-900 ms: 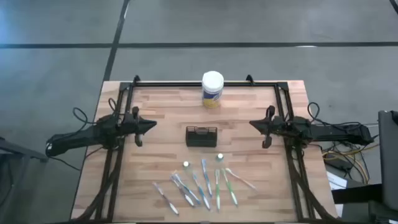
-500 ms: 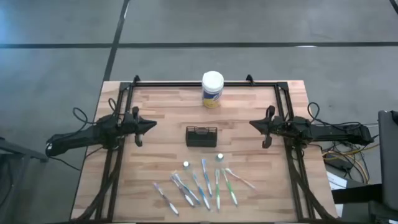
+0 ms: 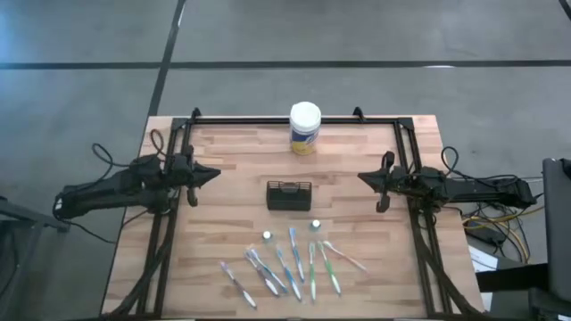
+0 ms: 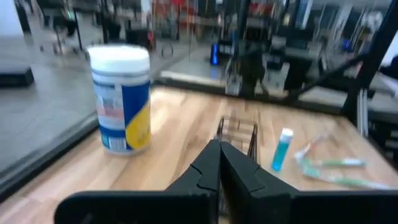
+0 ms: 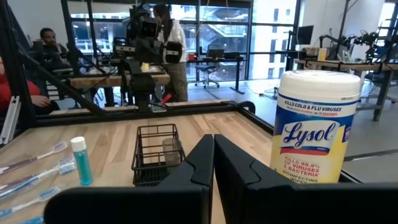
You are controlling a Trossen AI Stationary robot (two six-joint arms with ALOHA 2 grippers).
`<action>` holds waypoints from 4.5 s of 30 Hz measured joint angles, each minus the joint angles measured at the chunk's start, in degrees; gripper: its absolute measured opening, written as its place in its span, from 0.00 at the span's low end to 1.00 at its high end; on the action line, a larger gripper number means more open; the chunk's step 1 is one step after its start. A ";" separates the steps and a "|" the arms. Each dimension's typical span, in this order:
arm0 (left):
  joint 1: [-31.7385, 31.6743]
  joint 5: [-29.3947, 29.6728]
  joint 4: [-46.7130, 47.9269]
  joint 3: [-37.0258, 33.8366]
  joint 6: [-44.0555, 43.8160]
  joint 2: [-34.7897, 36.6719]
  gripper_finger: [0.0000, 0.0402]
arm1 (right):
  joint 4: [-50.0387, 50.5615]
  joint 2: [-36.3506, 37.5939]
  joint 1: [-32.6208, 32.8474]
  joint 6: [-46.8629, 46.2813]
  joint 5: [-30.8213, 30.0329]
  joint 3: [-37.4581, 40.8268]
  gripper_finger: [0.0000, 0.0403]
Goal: Pick & Place toothbrushing station
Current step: Put the left mouthwash into the wire organizer
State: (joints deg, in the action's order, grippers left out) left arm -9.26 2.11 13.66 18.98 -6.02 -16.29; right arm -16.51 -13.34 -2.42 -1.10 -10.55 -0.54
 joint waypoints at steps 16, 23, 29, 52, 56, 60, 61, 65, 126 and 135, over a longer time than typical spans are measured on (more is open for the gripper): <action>14.77 2.09 4.20 20.67 -3.15 -34.48 0.32 | -0.02 0.03 0.01 1.29 -0.02 0.00 0.02; 22.19 8.43 14.53 33.72 -3.63 -47.23 0.33 | -0.12 -0.17 0.00 1.20 -0.04 0.00 0.02; 24.42 7.66 20.39 40.38 -7.19 -56.16 0.35 | -0.15 -0.17 0.01 -0.33 -0.03 0.00 0.02; 27.00 -1.71 34.30 60.47 -10.58 -80.74 0.57 | 3.25 -0.33 0.02 -4.52 0.13 -0.02 0.02; 26.78 -2.08 35.62 60.54 -10.58 -81.51 0.57 | 3.19 -0.33 0.02 -4.52 0.13 -0.02 0.02; 26.67 -2.06 35.78 60.54 -10.63 -81.73 0.57 | 3.02 -0.33 0.02 -4.52 0.13 -0.02 0.02; 26.63 -2.07 35.75 60.54 -10.64 -81.99 0.57 | 3.02 -0.33 0.02 -4.52 0.13 -0.02 0.02; 26.59 -2.08 35.50 60.52 -11.30 -82.94 0.55 | 2.99 -0.33 0.02 -4.52 0.13 -0.02 0.02; 25.56 -1.62 36.82 62.15 1.91 -78.77 0.25 | 2.98 -0.43 0.02 -5.22 0.16 -0.02 0.02; 25.49 0.84 33.11 53.32 3.93 -62.56 0.25 | 3.04 -0.68 0.01 -5.34 0.17 -0.02 0.02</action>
State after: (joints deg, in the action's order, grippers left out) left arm 16.23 2.95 46.76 72.30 -2.09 -78.85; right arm -13.47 -14.02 -2.40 -6.45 -10.37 -0.56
